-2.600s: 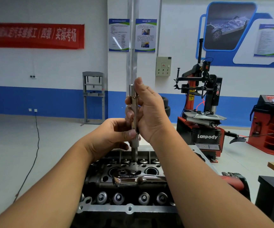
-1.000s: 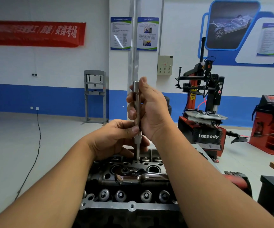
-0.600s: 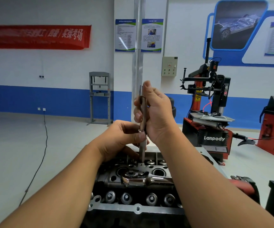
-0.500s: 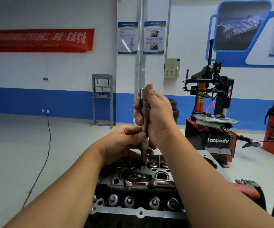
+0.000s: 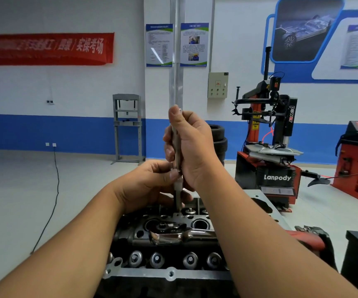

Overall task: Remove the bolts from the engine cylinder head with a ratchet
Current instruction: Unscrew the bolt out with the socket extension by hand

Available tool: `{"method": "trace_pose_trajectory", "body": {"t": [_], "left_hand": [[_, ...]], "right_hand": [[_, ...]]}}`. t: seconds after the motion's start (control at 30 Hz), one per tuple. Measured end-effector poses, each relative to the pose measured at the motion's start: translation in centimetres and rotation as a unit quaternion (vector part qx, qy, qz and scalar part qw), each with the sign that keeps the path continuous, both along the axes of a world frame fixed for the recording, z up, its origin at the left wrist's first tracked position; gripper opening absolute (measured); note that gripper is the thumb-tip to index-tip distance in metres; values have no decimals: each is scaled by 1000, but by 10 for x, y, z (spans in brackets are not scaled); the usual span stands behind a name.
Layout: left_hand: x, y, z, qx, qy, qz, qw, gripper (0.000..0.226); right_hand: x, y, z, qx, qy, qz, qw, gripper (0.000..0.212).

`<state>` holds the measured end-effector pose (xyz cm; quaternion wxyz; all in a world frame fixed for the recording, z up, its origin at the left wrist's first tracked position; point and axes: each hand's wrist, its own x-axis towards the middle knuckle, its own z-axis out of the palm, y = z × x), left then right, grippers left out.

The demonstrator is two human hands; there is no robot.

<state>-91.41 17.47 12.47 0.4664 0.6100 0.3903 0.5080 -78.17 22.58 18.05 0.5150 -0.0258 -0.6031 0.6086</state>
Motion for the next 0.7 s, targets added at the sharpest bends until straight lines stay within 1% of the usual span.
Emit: {"method": "trace_pose_trajectory", "body": {"t": [0.03,0.1,0.23,0.4,0.5,0.53,0.6,0.63,0.7], "left_hand": [[-1,0,-1,-9,-21,-23,999,51],[-2,0,-2,-13,-41,-37,998,47],[-4,1,-1,2,-24,-33,999,41],[-5,1,-2,20,7,10,1000,39],[-3,1,0,22,16,42,999,47],[-3,2,0,25,14,54,998,46],[-1,2,1,23,7,66,998,38],[-1,2,1,14,1,50,999,35],[-1,0,1,-5,-18,-14,1000,39]], "right_hand": [[0,0,1,4,-4,-2,1000,27],[-1,0,1,14,-11,0,1000,29],[-2,0,1,23,-14,11,1000,32],[1,2,-2,-4,-3,23,1000,31],[4,5,-3,-17,27,33,999,39],[3,5,-2,-12,26,37,999,41],[1,6,-1,-2,13,38,999,40],[0,6,-1,-4,7,37,999,39],[0,8,0,-17,3,42,999,37]]}}
